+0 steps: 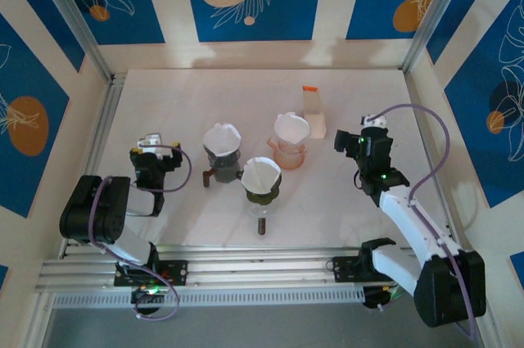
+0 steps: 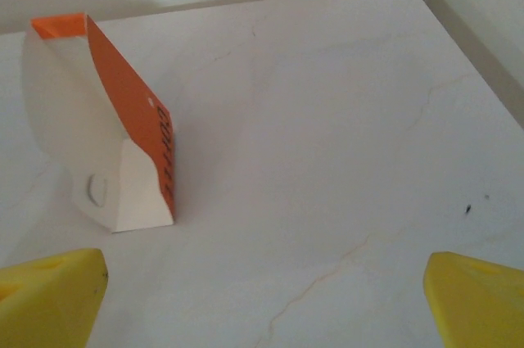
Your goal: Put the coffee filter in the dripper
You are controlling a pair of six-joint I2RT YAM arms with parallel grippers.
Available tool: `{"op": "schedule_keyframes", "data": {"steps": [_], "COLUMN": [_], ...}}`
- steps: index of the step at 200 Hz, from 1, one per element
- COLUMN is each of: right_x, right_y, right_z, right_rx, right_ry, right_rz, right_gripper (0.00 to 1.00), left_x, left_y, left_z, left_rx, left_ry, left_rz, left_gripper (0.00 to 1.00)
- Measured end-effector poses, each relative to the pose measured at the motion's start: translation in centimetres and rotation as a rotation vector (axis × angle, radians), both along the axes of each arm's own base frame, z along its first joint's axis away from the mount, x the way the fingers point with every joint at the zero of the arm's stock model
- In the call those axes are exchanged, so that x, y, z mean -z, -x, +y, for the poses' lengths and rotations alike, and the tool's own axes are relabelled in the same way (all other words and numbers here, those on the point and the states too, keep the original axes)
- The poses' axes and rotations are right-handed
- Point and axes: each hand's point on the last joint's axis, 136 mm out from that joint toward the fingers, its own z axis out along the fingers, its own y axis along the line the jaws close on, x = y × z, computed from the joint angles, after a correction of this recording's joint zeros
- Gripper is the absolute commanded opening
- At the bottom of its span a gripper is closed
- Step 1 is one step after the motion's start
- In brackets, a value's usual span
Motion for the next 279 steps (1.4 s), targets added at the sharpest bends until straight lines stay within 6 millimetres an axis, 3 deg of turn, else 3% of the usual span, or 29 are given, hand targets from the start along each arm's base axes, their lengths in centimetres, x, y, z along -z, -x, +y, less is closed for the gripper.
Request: {"op": "schedule_keyframes", "data": {"steps": [43,88,181,279], "right_x": [7.0,10.0,8.6,8.5], "right_y": [-1.9,-4.3,-5.2,-5.2], "right_z": [0.2,0.0,0.5,0.6], "right_rx": [-0.081,-0.115,-0.16,-0.166], "right_ry": [0.019,-0.028,-0.065,-0.068], "right_rz": [0.058,0.034,-0.075,-0.078], "right_gripper": [0.99,0.99,0.99,0.99], "left_x": [-0.3,-0.3,-0.1,0.1], "left_y": [-0.1,-0.1,-0.5,-1.1], "left_z": [0.0,0.0,-0.3,-0.7], "left_rx": [0.0,0.0,0.013,0.035], "left_ry": [0.001,0.0,0.001,-0.015], "left_rz": [-0.011,-0.014,0.006,0.039], "left_gripper": [1.0,1.0,1.0,1.0]}}
